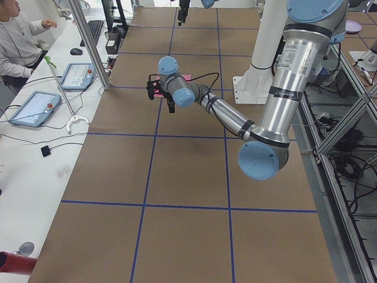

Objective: Fold towel twice with both arms
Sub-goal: 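Move the left and right grippers toward opposite sides of the pink towel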

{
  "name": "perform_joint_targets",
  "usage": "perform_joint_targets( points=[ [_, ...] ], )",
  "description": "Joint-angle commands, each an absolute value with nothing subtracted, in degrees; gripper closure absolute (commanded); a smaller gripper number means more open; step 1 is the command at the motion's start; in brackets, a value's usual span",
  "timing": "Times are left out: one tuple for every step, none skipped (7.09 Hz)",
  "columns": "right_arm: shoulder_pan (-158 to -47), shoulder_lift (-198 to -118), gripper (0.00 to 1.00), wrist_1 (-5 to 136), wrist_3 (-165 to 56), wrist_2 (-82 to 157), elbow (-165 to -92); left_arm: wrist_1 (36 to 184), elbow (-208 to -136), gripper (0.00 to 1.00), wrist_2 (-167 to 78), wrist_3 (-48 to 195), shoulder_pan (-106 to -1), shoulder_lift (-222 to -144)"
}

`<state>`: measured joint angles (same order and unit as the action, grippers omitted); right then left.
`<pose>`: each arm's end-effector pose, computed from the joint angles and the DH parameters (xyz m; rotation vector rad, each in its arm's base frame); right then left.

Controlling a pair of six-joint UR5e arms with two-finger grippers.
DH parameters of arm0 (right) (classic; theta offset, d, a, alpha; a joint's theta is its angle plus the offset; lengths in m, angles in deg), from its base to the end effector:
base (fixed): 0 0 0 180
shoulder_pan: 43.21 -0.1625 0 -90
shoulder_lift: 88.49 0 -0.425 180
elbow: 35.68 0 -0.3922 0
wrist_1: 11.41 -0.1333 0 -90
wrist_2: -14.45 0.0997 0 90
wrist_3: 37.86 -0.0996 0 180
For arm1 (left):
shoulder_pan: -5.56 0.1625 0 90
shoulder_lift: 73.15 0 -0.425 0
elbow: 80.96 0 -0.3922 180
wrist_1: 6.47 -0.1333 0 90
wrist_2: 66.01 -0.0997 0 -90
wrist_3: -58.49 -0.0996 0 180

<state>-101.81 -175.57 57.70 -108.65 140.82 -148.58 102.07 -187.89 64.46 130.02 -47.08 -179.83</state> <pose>-0.1979 -0.4667 0.3985 0.0285 -0.9918 0.3721 0.2911 -0.4944 0.3203 -0.0272 1.0872 -0.2154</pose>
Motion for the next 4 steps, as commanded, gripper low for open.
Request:
perform_joint_targets(
  points=[
    [-93.43,-171.22,0.02,56.7,-123.41,132.88,-148.44,102.16,-185.83,0.0,57.07,138.7,-38.76,-184.84],
    [-89.04,-168.93,0.03,56.7,-130.25,128.83,-148.44,102.25,-183.64,0.0,53.56,140.9,-36.21,-187.21],
    [-84.13,-166.56,0.03,57.14,-135.89,123.05,-148.36,102.34,-181.27,0.0,53.09,142.41,-34.62,-189.67],
    [-80.94,-164.88,0.03,59.23,-137.08,119.77,-148.44,103.91,-178.55,0.0,52.39,142.51,-34.34,-191.43]
  ],
)
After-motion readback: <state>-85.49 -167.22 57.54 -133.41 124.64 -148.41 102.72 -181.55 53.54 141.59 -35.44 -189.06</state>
